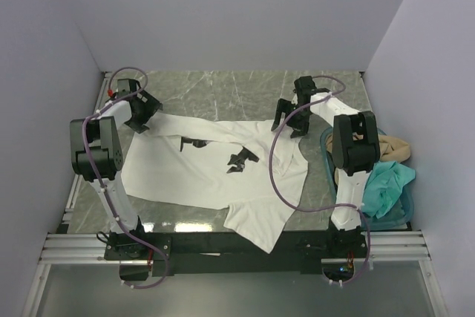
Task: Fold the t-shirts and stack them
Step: Fold the tshirt
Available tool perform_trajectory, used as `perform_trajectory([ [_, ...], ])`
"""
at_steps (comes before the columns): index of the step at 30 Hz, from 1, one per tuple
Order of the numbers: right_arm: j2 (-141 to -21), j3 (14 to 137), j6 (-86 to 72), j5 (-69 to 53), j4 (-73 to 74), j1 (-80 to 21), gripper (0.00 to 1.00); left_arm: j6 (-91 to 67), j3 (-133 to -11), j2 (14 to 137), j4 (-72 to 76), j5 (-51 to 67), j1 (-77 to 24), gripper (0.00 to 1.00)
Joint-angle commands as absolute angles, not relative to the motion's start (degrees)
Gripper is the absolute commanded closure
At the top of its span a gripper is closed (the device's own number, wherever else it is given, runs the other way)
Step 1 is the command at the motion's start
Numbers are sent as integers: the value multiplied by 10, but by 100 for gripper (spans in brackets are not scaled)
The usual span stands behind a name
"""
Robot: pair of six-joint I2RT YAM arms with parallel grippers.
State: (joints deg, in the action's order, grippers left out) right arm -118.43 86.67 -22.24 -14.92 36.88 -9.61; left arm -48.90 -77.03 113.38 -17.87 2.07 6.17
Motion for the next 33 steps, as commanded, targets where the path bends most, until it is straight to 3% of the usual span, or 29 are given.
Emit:
perform_trajectory([
  [1,-1212,866,-207,-164,381,-87,10,-494,-768,1162,-214,4,64,1],
  [15,-1242,973,-205,-93,429,-80,9,-483,-772,1121,-245,-37,73,1],
  [27,-1382,1222,-190,-92,497,-72,9,-484,-840,1181,-266,-41,75,1],
  [33,-1370,1280,-189,-75,503,-67,9,-494,-886,1169,-291,-67,94,1],
])
